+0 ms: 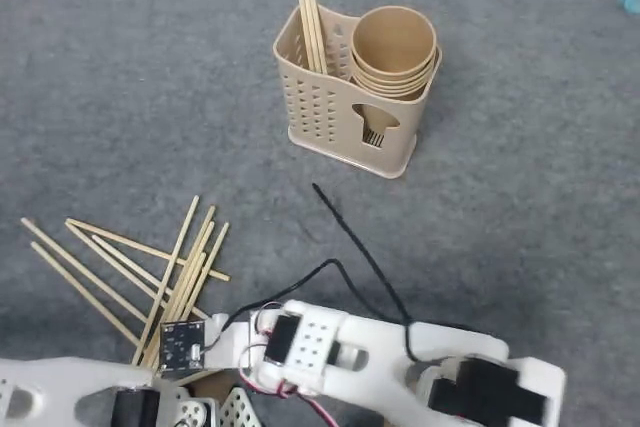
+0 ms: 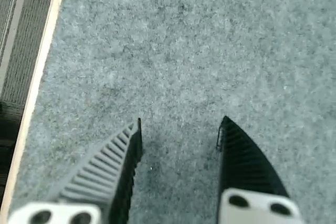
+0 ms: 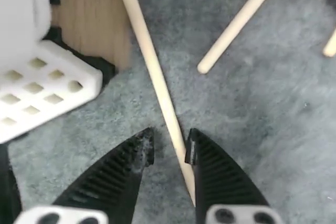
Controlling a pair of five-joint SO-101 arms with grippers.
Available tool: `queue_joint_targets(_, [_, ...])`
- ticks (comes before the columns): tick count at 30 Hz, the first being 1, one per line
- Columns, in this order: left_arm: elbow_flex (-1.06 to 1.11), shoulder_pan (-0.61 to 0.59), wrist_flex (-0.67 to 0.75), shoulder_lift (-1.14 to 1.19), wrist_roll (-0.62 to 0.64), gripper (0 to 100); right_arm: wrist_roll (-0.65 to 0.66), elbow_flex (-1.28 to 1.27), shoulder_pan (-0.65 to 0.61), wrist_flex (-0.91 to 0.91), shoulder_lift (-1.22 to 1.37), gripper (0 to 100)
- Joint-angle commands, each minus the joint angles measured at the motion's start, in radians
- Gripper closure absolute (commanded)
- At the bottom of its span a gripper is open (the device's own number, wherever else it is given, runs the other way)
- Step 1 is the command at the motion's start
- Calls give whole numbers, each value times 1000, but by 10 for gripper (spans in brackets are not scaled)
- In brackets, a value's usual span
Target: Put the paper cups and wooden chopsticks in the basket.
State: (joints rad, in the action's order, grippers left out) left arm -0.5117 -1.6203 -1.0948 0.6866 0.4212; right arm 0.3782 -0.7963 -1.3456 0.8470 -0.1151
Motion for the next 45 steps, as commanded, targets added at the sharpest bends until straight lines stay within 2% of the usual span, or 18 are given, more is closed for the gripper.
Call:
queue_joint_targets(1, [-45,9,-6,-25,-8,773,31,137,19,77,68,902])
queue_joint_targets(3, [-45,9,-6,-25,-8,773,25,178,19,105,110,913])
queue_joint_targets(6, [-45,9,-6,-25,-8,773,-9,210,25,124,114,987])
queue_joint_targets(11, [-45,9,-6,-25,-9,774,8,299,93,262,15,990])
queue_joint_targets(17, [-47,34,-26,-26,-9,775,55,396,199,423,-272,990])
queue_joint_targets(21, [-59,86,-115,-55,-20,775,52,410,283,424,-524,991])
queue_joint_targets(26, [-41,184,-209,-192,-69,775,-12,333,303,406,-792,991])
queue_joint_targets(29, [25,244,-229,-307,-74,775,-20,201,320,328,-918,991])
queue_joint_targets(33, [217,328,-203,-485,-75,775,-23,51,415,194,-1000,991])
queue_joint_targets(36, [435,390,-112,-632,-77,775,-25,5,506,56,-1006,991])
queue_joint_targets(39, [688,453,11,-790,-77,775,-25,-31,588,-191,-1001,991])
queue_joint_targets(42, [934,519,129,-942,-89,775,-23,-44,638,-412,-949,991])
queue_joint_targets(45, [1138,589,224,-1065,-117,775,-23,-32,674,-544,-848,991])
